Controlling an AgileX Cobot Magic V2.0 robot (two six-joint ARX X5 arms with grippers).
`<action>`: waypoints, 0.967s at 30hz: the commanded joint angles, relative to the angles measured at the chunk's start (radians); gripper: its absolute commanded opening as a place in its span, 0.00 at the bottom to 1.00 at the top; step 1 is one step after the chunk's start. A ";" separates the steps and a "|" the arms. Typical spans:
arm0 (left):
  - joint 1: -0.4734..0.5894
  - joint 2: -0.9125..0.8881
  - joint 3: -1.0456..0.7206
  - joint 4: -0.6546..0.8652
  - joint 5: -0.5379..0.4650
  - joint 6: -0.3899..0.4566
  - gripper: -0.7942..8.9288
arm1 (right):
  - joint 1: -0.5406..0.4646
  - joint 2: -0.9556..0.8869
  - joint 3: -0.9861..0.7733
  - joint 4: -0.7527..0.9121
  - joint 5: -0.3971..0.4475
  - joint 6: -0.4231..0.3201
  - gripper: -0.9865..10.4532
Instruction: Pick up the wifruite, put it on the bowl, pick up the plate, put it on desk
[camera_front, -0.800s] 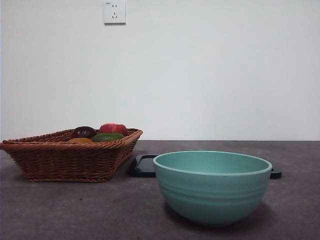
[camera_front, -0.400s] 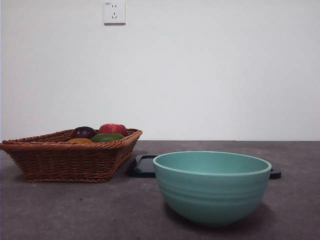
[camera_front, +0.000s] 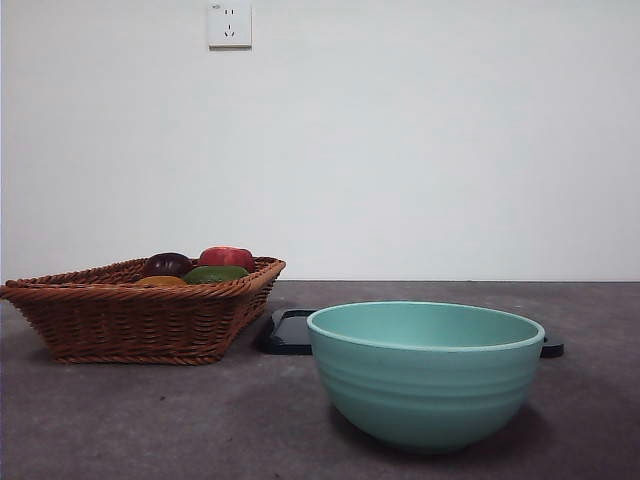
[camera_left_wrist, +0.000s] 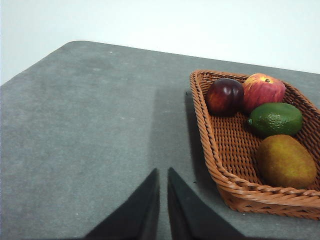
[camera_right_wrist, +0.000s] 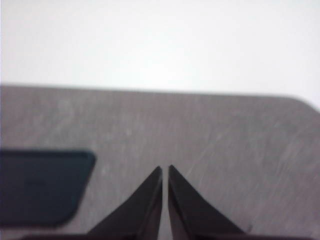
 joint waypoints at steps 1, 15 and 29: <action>0.002 -0.002 -0.021 -0.003 -0.003 0.011 0.11 | 0.000 -0.003 -0.082 0.053 0.000 0.005 0.10; 0.002 -0.002 -0.021 -0.003 -0.003 0.011 0.11 | 0.054 -0.003 -0.201 0.104 0.010 0.011 0.10; 0.003 -0.002 -0.021 -0.003 -0.003 0.011 0.11 | 0.074 -0.003 -0.201 0.143 0.014 0.011 0.10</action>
